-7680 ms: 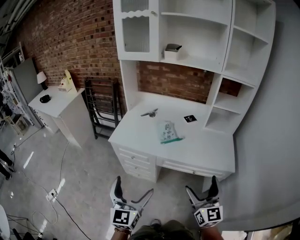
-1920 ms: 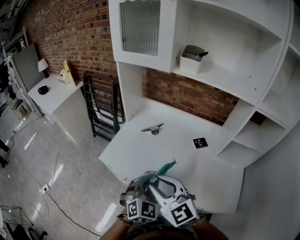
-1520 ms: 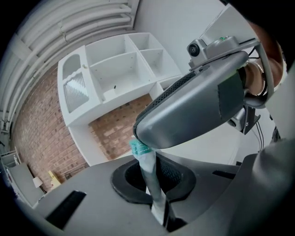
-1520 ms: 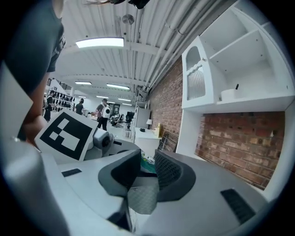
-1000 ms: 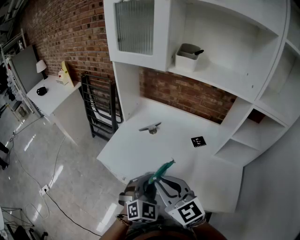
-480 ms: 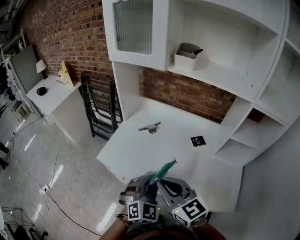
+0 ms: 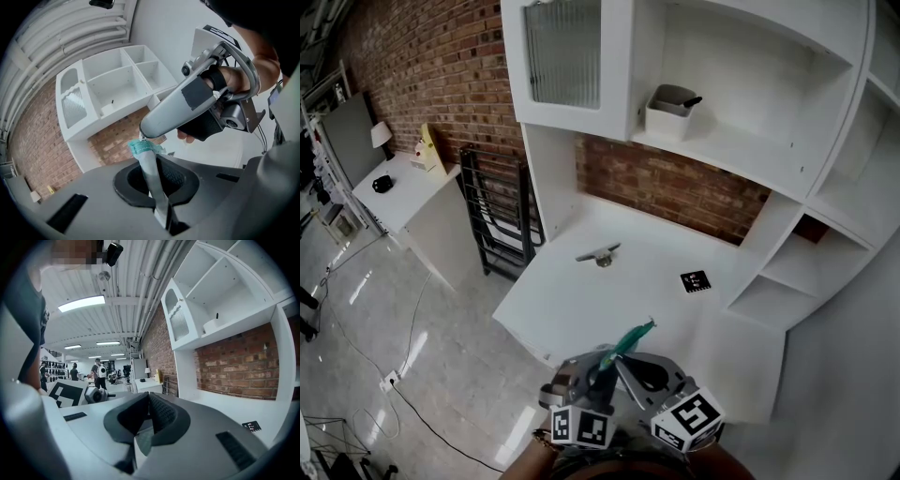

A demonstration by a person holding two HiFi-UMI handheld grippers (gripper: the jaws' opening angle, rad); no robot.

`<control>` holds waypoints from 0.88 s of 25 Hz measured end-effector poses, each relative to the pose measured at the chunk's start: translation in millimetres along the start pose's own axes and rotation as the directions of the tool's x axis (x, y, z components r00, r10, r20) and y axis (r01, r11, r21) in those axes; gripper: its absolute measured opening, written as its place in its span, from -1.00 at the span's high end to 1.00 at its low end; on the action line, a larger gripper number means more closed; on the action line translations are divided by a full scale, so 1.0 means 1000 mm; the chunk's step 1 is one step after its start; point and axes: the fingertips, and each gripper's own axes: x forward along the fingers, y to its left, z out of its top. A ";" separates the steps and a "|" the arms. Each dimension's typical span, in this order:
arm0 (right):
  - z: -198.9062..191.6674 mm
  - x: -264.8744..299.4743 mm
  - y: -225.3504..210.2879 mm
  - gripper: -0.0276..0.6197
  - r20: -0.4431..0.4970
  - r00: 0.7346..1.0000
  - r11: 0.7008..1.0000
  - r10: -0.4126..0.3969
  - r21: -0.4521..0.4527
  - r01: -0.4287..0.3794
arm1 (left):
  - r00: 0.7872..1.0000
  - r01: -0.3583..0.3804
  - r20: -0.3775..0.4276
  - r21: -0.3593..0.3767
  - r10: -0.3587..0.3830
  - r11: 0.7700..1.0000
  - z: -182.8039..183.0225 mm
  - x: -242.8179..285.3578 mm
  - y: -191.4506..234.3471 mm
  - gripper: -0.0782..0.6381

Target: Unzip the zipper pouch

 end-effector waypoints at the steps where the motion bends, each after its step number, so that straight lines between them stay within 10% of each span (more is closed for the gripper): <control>1: 0.002 -0.001 -0.001 0.91 0.004 1.000 1.000 -0.003 0.002 0.003 | 1.000 -0.002 0.006 0.001 0.002 1.000 0.002 0.000 0.001 0.78; 22: -0.001 -0.002 -0.027 0.91 0.010 0.997 0.997 -0.073 0.020 0.072 | 0.997 0.037 0.075 -0.094 -0.030 0.995 0.009 -0.008 0.004 0.78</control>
